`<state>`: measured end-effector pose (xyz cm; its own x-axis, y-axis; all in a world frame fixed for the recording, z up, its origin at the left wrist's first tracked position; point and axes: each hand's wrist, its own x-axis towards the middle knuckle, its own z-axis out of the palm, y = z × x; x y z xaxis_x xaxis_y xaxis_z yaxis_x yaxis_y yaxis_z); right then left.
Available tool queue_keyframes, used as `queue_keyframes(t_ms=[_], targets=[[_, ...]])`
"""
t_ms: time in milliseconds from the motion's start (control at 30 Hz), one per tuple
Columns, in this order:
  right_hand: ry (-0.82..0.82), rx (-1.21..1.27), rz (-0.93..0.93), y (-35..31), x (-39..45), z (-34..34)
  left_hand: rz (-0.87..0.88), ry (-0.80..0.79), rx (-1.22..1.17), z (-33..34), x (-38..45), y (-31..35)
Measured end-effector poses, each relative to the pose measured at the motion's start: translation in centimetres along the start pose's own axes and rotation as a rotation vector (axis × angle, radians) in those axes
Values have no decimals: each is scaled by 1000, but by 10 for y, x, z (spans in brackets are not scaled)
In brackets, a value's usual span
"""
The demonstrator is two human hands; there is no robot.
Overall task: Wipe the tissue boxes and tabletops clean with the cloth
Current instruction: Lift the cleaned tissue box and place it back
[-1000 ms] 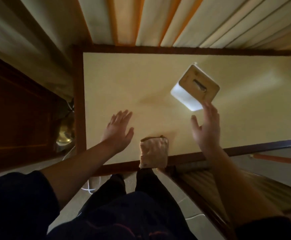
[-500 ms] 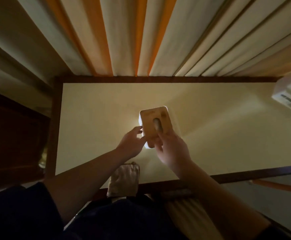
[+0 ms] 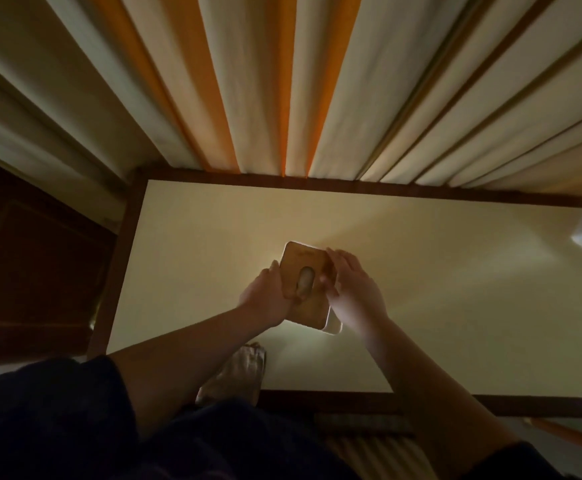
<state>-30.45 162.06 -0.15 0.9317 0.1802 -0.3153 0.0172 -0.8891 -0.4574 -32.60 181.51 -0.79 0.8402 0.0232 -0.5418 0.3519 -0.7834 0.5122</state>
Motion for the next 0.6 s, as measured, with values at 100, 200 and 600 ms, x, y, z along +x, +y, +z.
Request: queue_keyframes(t_ms=[100,200,600], targets=[[78,-124,94,7,-20,-6,87,-78,78,-6,6,6],[56,-238,162,14,-45,-14,168,-159,168,-13,14,10],[244,-151,-161,19,-55,17,591,201,278,-8,-21,-9]])
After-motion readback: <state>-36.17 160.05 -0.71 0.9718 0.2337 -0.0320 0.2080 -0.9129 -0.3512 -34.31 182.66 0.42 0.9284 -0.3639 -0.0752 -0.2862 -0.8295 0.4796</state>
